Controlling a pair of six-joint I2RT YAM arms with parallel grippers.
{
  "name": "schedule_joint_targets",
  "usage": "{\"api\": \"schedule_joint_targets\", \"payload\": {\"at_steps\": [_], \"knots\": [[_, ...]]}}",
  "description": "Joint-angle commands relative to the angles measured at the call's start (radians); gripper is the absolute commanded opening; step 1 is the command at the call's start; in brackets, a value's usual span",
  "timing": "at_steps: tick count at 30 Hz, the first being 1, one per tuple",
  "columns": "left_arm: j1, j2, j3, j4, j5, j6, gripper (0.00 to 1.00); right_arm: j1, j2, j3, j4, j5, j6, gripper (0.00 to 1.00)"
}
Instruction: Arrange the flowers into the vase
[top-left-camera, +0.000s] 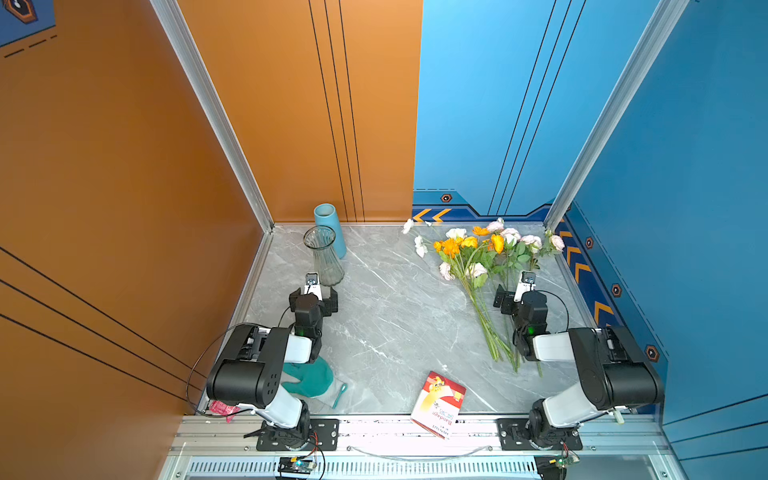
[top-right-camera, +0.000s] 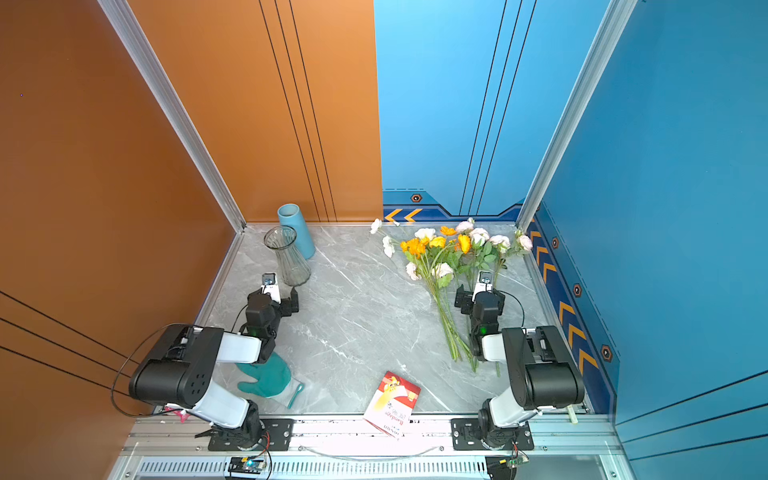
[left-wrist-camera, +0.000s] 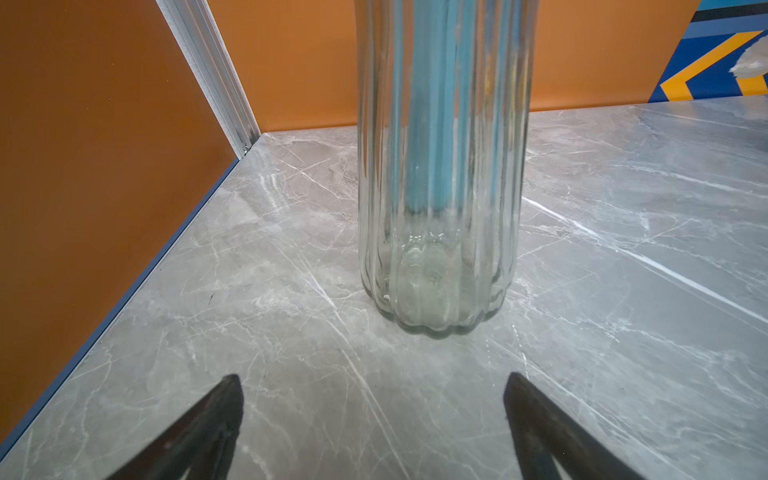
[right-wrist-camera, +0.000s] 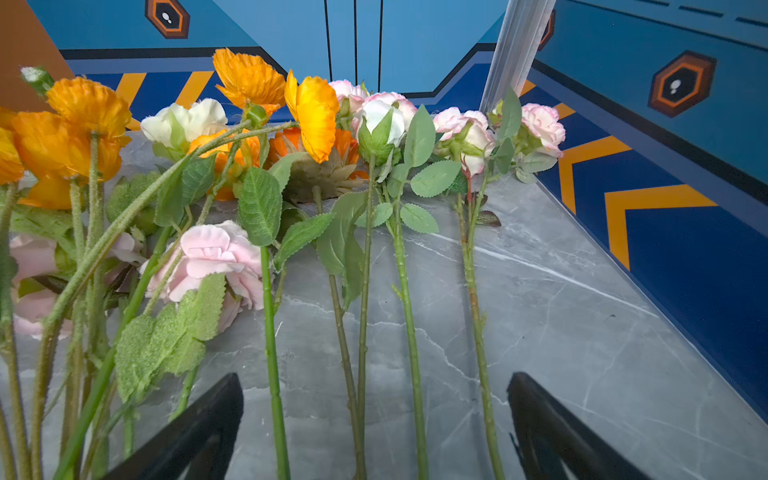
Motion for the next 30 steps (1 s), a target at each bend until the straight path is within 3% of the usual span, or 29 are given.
{"api": "schedule_joint_targets", "payload": {"at_steps": [1, 24, 28, 30], "knots": [[0.005, 0.007, 0.015, -0.006, 0.021, 0.012, 0.98, 0.007, -0.002, 0.015, -0.005, 0.000, -0.002, 1.00], [0.039, -0.005, 0.020, -0.031, 0.122, -0.002, 0.98, -0.010, -0.016, -0.019, 0.050, -0.040, 0.010, 1.00], [0.031, -0.064, -0.006, -0.031, 0.133, 0.012, 0.98, 0.009, -0.120, -0.056, 0.029, -0.043, -0.018, 1.00], [0.026, -0.114, -0.029, -0.032, 0.120, 0.012, 0.98, 0.025, -0.223, -0.035, -0.109, -0.027, -0.019, 1.00]]}}
